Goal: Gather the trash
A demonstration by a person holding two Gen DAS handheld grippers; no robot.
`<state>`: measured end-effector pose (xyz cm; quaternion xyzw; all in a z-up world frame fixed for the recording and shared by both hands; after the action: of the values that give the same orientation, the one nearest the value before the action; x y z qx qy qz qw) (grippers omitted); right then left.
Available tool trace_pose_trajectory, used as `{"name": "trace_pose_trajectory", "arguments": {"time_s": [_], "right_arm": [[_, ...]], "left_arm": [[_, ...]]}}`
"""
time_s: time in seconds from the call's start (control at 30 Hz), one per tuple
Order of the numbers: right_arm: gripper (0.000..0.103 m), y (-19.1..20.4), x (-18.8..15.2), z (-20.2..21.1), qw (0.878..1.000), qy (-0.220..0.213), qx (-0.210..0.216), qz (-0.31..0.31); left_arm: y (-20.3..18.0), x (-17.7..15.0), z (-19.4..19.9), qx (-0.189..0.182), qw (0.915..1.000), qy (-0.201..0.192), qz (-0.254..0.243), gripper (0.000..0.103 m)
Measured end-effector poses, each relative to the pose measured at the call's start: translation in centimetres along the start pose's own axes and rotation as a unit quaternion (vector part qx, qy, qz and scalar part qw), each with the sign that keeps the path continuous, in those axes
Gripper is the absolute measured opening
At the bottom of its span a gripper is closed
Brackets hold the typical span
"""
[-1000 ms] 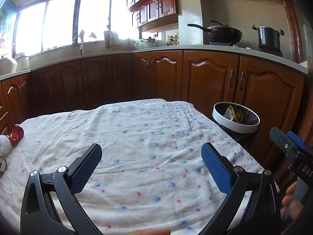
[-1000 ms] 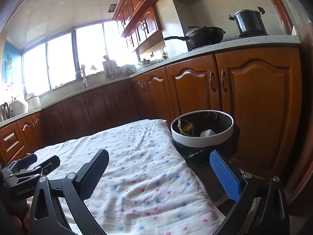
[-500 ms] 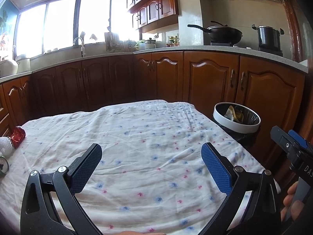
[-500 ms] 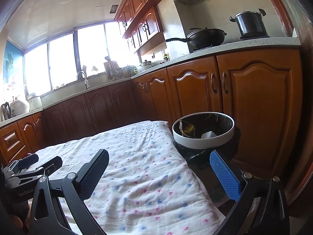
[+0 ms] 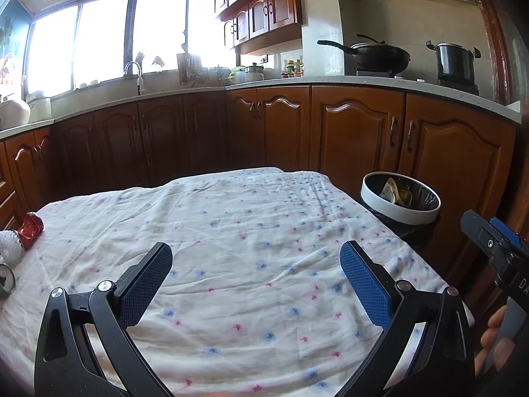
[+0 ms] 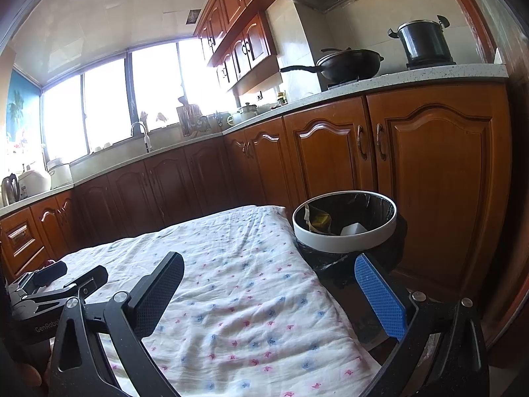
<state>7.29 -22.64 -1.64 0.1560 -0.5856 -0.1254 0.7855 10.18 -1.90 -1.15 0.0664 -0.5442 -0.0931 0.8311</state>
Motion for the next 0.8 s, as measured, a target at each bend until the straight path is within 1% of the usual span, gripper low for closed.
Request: {"name": "trace_pose_trajectory", "arguments": {"time_s": [0.8], "right_arm": [[0.103,0.44,-0.12,0.16,1.0,0.001,-0.001,0.0]], "left_arm": [[-0.15,-0.04,0.06,0.007,1.0,0.001,0.001,0.103]]}}
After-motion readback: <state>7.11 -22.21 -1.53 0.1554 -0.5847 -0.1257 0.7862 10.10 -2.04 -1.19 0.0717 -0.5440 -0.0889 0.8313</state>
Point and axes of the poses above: each gripper's, at about its wrist camera, not at the fingertips, and z roughly against the way its jaws point, y to its left, x to its top, the point moved 4 cm from there along -z, roughly the way its jaws point, and after that the axes turned 13 degrees about -z, right-handed, at the moved point
